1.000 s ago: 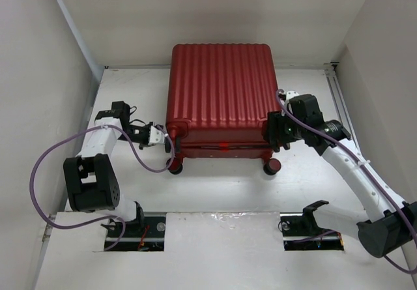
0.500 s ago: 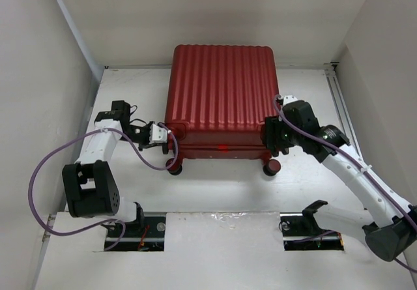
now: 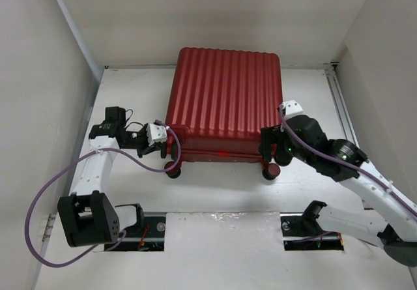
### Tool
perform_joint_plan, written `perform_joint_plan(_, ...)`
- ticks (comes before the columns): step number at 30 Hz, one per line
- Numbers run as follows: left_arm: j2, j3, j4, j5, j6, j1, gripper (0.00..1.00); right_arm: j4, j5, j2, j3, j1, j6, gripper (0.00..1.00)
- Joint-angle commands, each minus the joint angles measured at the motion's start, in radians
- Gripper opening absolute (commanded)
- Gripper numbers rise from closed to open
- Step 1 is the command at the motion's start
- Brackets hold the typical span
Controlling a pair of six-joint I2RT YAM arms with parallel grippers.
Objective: Pack the luggage
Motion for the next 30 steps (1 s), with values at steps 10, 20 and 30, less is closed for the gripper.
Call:
perform_joint_plan(10, -0.121, -0.091, -0.120, 0.153, 0.005, -0.030, 0.00, 0.067, -0.204, 0.170, 0.240, 0.171, -0.316, 1.00)
perform_joint_plan(20, -0.090, -0.103, -0.244, 0.084, 0.192, -0.030, 0.00, 0.133, -0.041, 0.426, 0.271, 0.251, -0.456, 1.00)
perform_joint_plan(30, -0.081, -0.194, -0.295, 0.155, 0.430, -0.123, 0.00, 0.395, 0.121, 0.601, 0.266, 0.251, -0.479, 0.86)
